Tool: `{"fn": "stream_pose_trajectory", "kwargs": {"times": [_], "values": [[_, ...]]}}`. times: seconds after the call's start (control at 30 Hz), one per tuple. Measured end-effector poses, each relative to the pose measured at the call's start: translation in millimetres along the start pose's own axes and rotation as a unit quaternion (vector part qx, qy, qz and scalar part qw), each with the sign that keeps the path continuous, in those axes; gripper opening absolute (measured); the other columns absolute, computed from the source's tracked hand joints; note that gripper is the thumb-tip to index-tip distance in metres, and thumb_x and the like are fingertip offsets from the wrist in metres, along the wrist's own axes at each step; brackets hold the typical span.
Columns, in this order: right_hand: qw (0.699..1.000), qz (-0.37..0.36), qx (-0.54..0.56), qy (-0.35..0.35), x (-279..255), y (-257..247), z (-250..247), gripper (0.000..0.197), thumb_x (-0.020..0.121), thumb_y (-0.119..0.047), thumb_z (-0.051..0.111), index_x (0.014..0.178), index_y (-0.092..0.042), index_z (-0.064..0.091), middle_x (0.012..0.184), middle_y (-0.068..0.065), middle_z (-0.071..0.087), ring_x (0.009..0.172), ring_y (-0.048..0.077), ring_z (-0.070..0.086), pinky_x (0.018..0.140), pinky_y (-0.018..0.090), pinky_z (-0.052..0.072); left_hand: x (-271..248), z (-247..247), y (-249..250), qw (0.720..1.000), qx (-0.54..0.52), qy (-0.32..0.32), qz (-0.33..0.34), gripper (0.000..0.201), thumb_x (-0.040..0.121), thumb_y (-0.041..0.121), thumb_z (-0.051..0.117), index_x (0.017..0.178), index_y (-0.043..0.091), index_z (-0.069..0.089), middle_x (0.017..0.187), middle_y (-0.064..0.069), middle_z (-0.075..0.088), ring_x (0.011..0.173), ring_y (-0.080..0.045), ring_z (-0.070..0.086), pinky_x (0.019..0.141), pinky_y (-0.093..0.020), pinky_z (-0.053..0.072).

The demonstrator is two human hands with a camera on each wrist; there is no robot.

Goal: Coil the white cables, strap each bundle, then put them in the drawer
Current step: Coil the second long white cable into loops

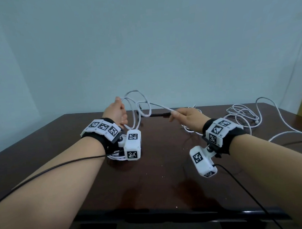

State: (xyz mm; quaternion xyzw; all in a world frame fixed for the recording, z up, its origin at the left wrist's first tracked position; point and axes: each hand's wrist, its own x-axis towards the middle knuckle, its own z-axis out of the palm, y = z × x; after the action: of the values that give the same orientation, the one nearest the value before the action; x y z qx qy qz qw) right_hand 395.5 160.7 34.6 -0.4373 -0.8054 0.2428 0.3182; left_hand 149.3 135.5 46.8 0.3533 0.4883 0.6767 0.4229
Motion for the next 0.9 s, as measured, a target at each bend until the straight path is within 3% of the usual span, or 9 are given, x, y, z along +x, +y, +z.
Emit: {"fn": "stream_pose_trajectory", "kwargs": {"times": [0.07,0.13,0.27,0.37,0.47,0.6,0.7,0.8,0.9], "values": [[0.993,0.088,-0.047,0.055,5.3,13.2,-5.7,0.042,0.097,-0.041,0.04,0.081,-0.013,0.068,0.079,0.008,0.064,0.077,0.023,0.06,0.07,0.03,0.045,6.1,-8.6,2.5,0.999,-0.014,0.035,-0.002,0.041,0.101,0.044,0.033,0.071,0.016,0.038,0.039,0.008,0.025,0.027,-0.008,0.02,0.032,-0.013,0.015],[0.97,0.184,-0.149,0.059,14.0,27.6,-10.6,0.037,0.096,-0.034,0.041,0.096,-0.006,0.066,0.098,0.013,0.066,0.092,0.031,0.061,0.077,0.034,0.046,9.2,-14.9,5.6,0.998,-0.015,0.06,0.001,0.04,0.1,0.044,0.033,0.072,0.017,0.039,0.039,0.008,0.027,0.029,-0.009,0.021,0.032,-0.015,0.016],[0.903,0.294,-0.312,-0.029,23.2,43.9,-14.1,0.025,0.089,-0.021,0.048,0.107,-0.007,0.057,0.086,0.006,0.059,0.079,0.027,0.058,0.072,0.035,0.048,7.0,-16.1,13.6,0.996,-0.023,0.082,0.021,0.04,0.1,0.042,0.031,0.071,0.016,0.038,0.035,0.009,0.028,0.028,-0.009,0.022,0.032,-0.016,0.017],[0.881,0.285,-0.363,-0.104,25.9,55.9,-9.7,0.037,0.085,-0.023,0.059,0.117,-0.006,0.059,0.096,0.005,0.063,0.085,0.026,0.06,0.072,0.035,0.047,3.2,-13.4,15.7,0.995,-0.027,0.09,0.026,0.041,0.1,0.044,0.031,0.071,0.017,0.038,0.039,0.007,0.028,0.028,-0.009,0.022,0.033,-0.017,0.017],[0.877,0.246,-0.382,-0.155,20.9,44.5,4.2,0.042,0.09,-0.024,0.055,0.129,-0.009,0.054,0.124,0.012,0.058,0.112,0.03,0.057,0.095,0.043,0.046,-2.9,-4.6,10.1,0.994,0.038,0.092,0.049,0.041,0.101,0.041,0.031,0.07,0.015,0.038,0.035,0.01,0.029,0.031,-0.01,0.021,0.034,-0.019,0.017],[0.959,0.121,-0.254,-0.03,1.0,5.5,26.3,0.058,0.083,-0.011,0.048,0.135,-0.025,0.029,0.119,0.004,0.058,0.107,0.031,0.056,0.101,0.043,0.033,-8.6,12.2,1.3,0.992,0.059,0.099,0.056,0.039,0.099,0.036,0.033,0.067,0.014,0.037,0.034,0.008,0.031,0.026,-0.009,0.022,0.036,-0.019,0.019],[0.995,0.013,-0.09,0.046,-10.0,-17.0,42.6,0.074,0.077,-0.01,0.055,0.142,-0.024,0.022,0.125,0.001,0.054,0.108,0.026,0.056,0.1,0.037,0.04,-12.2,23.4,-4.5,0.99,0.067,0.118,0.049,0.039,0.099,0.035,0.034,0.066,0.014,0.038,0.04,0.005,0.033,0.03,-0.011,0.024,0.037,-0.018,0.02],[0.986,-0.022,0.127,0.109,-11.5,-41.5,46.1,0.063,0.079,-0.005,0.059,0.135,-0.018,0.032,0.114,0.001,0.051,0.085,0.016,0.059,0.076,0.023,0.049,-15.3,29.5,-7.5,0.987,0.085,0.128,0.044,0.037,0.098,0.031,0.035,0.067,0.012,0.04,0.053,-0.002,0.036,0.037,-0.015,0.025,0.036,-0.012,0.02],[0.969,-0.043,0.2,0.141,-14.8,-59.0,44.1,0.048,0.077,-0.011,0.067,0.116,-0.022,0.04,0.103,-0.003,0.052,0.07,0.008,0.051,0.07,0.021,0.047,-10.6,25.5,-12.6,0.978,0.14,0.147,0.043,0.039,0.097,0.034,0.035,0.065,0.013,0.042,0.066,-0.016,0.045,0.046,-0.022,0.036,0.038,-0.022,0.032]]}}
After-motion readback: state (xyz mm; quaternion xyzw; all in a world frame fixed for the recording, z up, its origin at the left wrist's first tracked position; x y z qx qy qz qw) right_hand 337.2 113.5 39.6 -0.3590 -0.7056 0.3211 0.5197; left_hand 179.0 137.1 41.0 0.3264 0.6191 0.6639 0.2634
